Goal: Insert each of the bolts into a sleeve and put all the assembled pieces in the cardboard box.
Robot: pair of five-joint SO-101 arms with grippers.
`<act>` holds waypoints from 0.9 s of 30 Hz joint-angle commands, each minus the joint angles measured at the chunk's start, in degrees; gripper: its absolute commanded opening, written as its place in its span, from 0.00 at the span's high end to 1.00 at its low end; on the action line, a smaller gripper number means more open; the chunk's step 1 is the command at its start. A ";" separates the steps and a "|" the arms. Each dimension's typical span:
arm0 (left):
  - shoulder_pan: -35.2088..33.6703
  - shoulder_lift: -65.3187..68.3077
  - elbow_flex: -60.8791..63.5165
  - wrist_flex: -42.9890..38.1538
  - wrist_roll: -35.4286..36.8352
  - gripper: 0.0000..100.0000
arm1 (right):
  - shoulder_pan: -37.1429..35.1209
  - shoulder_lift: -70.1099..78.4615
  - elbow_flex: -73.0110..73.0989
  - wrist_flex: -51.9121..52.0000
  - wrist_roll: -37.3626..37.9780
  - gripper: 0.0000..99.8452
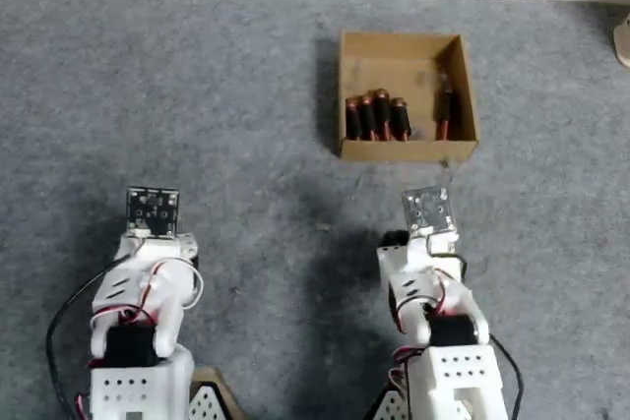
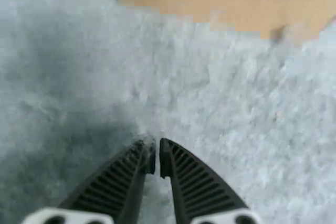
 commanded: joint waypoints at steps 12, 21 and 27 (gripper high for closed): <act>-1.45 -1.98 1.45 26.02 -0.35 0.99 | -0.48 -14.99 8.57 23.87 -0.26 1.00; -1.45 -1.98 1.45 26.02 -0.35 0.99 | -0.48 -23.08 8.40 36.18 -0.26 1.00; -1.45 -1.98 1.45 26.02 -0.35 0.99 | -0.48 -27.21 8.22 42.24 -0.26 1.00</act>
